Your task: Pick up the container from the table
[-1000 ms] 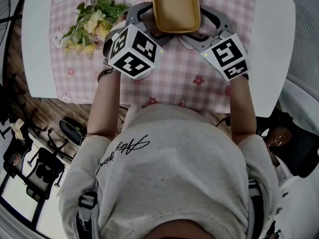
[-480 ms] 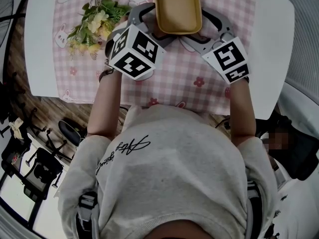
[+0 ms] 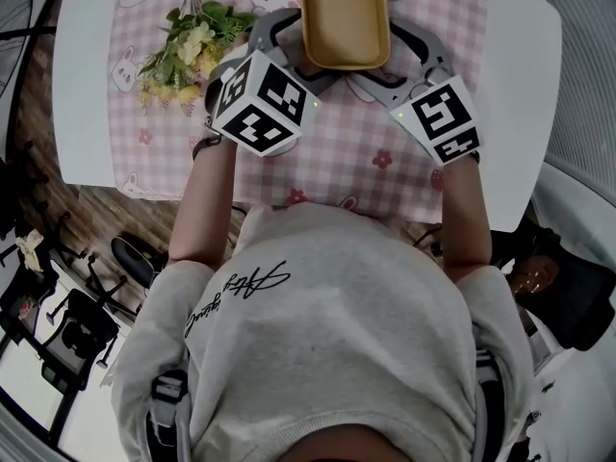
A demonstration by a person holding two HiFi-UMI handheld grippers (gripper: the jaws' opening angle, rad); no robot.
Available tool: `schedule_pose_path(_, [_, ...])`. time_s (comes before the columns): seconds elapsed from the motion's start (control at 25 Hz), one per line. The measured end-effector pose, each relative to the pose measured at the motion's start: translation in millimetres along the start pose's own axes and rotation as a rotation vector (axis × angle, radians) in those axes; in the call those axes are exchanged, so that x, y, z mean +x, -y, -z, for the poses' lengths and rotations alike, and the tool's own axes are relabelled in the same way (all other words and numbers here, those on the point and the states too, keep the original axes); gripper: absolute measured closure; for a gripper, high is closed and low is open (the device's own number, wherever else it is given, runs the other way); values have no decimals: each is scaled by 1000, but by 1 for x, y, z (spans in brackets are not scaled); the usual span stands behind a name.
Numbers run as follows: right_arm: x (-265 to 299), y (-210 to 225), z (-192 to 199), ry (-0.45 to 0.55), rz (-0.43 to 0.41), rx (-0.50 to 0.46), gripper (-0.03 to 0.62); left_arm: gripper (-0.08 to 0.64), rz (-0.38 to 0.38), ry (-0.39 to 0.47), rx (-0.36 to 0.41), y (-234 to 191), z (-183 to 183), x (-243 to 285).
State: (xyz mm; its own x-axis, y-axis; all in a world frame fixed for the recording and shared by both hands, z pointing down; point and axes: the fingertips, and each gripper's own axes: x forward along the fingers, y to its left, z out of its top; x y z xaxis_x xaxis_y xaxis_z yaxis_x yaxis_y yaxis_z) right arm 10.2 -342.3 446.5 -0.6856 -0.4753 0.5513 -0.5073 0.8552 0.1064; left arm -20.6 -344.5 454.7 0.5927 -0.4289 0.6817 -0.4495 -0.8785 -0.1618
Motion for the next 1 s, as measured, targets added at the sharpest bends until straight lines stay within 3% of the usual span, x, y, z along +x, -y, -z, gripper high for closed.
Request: schedule_pose_path(1.0, [-24, -18, -34, 14, 34, -37, 212, 149, -27, 53, 29, 5, -17, -40])
